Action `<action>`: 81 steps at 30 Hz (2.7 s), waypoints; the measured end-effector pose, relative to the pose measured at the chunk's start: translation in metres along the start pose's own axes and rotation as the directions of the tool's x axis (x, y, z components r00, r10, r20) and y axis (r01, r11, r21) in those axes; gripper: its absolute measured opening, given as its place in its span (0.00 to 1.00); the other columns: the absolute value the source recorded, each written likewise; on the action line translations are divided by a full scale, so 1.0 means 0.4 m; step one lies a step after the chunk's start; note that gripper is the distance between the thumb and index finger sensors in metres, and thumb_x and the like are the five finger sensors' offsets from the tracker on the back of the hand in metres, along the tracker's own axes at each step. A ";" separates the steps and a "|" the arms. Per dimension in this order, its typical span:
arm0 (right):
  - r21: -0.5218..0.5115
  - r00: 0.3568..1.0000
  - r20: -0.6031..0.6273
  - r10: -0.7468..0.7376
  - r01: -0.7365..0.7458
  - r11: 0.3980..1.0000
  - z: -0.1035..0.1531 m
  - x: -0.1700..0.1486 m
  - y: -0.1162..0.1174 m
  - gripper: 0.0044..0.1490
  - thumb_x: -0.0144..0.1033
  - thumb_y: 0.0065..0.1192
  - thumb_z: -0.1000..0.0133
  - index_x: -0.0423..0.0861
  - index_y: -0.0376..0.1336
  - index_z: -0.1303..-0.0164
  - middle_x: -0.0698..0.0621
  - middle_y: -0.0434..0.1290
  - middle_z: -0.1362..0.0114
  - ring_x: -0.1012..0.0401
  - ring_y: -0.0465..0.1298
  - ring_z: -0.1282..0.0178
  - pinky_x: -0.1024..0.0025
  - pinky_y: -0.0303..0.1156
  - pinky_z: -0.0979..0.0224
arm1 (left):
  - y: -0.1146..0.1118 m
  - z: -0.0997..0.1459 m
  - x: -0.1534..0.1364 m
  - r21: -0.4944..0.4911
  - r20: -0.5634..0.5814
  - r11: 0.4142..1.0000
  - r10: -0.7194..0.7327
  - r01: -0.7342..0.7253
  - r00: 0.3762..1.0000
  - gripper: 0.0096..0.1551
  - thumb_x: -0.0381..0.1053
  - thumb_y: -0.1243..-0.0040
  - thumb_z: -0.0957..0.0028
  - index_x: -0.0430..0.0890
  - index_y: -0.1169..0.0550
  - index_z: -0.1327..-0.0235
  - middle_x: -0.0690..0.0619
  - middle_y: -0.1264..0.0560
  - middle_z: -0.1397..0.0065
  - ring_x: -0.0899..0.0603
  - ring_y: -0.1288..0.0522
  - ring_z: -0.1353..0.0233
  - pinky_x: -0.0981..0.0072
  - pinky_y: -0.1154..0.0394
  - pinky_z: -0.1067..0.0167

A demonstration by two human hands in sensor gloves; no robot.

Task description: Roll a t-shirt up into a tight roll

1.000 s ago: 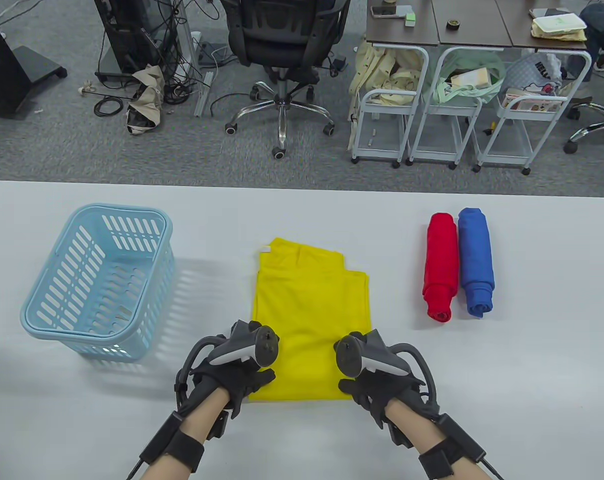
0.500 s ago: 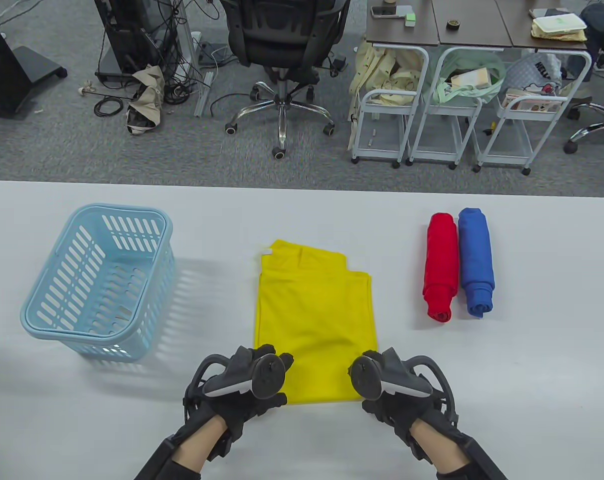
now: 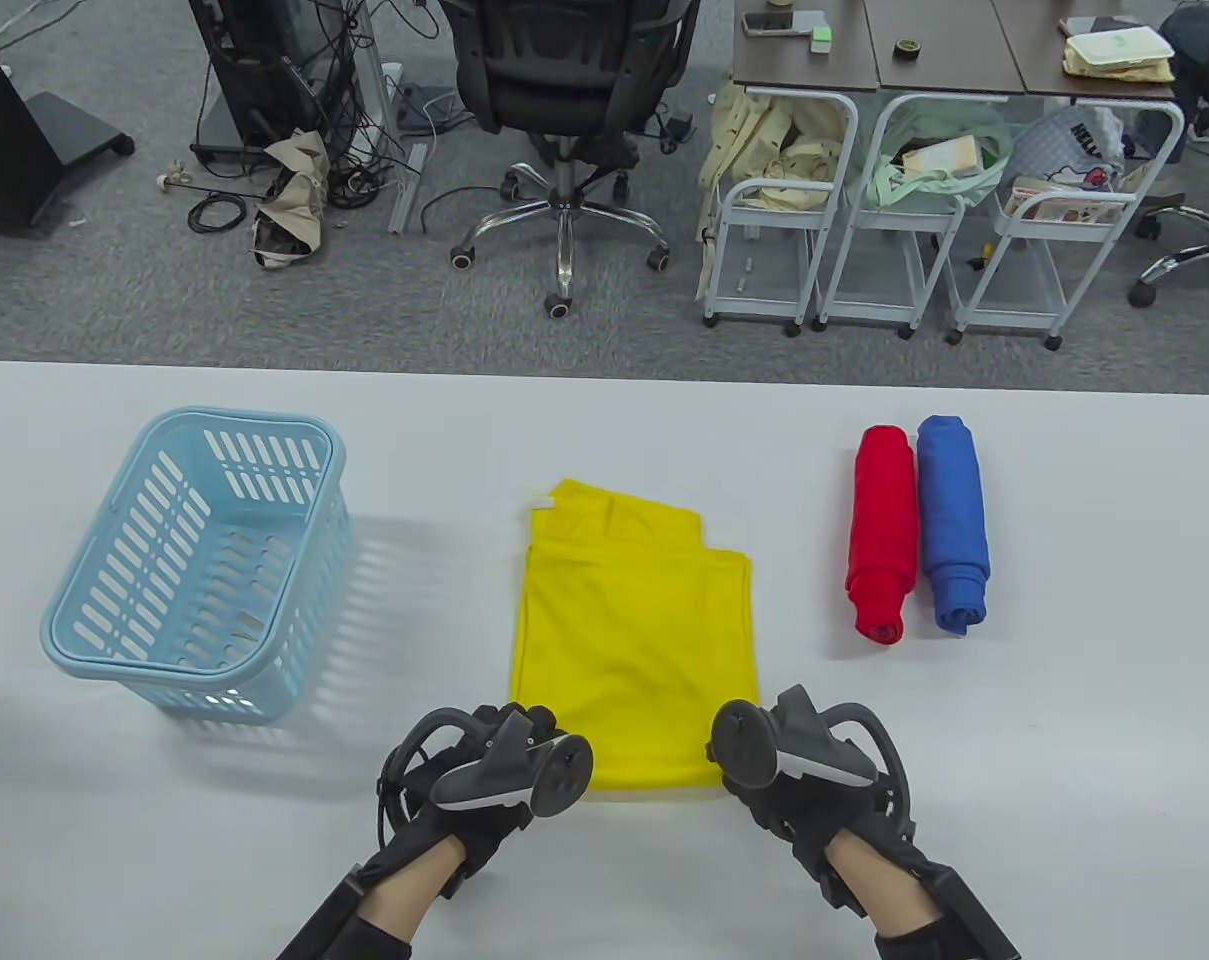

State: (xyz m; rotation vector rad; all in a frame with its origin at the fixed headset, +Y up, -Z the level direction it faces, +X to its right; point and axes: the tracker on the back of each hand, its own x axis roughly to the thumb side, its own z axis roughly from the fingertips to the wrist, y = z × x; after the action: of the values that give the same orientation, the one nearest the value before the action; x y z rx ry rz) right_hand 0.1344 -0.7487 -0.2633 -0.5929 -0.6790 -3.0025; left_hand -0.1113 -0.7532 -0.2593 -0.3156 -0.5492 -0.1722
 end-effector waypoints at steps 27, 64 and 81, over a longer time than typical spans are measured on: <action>0.120 0.977 -0.063 -0.202 0.209 0.971 -0.005 -0.045 0.010 0.27 0.48 0.48 0.37 0.47 0.60 0.32 0.47 0.66 0.30 0.55 0.75 0.40 0.53 0.69 0.33 | 0.047 0.047 0.002 0.146 0.051 0.978 0.144 -0.150 0.988 0.27 0.57 0.44 0.40 0.58 0.29 0.26 0.51 0.25 0.27 0.44 0.22 0.34 0.44 0.29 0.29; 0.114 0.952 0.051 -0.301 0.294 0.949 0.003 -0.043 0.008 0.29 0.42 0.53 0.39 0.50 0.59 0.26 0.49 0.73 0.33 0.57 0.79 0.44 0.55 0.72 0.36 | 0.013 0.021 -0.037 0.028 0.061 0.942 0.333 -0.336 0.941 0.24 0.54 0.43 0.40 0.51 0.22 0.32 0.55 0.15 0.40 0.49 0.14 0.46 0.41 0.30 0.28; 0.086 0.973 -0.084 -0.214 0.221 0.971 -0.005 -0.043 0.018 0.40 0.49 0.52 0.38 0.45 0.47 0.19 0.52 0.70 0.34 0.59 0.80 0.47 0.57 0.73 0.39 | 0.059 0.055 0.017 0.176 0.049 0.971 0.154 -0.160 0.987 0.29 0.58 0.40 0.43 0.56 0.27 0.27 0.52 0.23 0.28 0.44 0.21 0.35 0.43 0.31 0.28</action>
State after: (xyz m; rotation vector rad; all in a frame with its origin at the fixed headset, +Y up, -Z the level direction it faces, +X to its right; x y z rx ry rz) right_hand 0.1501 -0.7573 -0.2683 -0.4258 -0.9334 -3.1482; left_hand -0.1105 -0.7240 -0.2439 -0.1855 -0.5675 0.0362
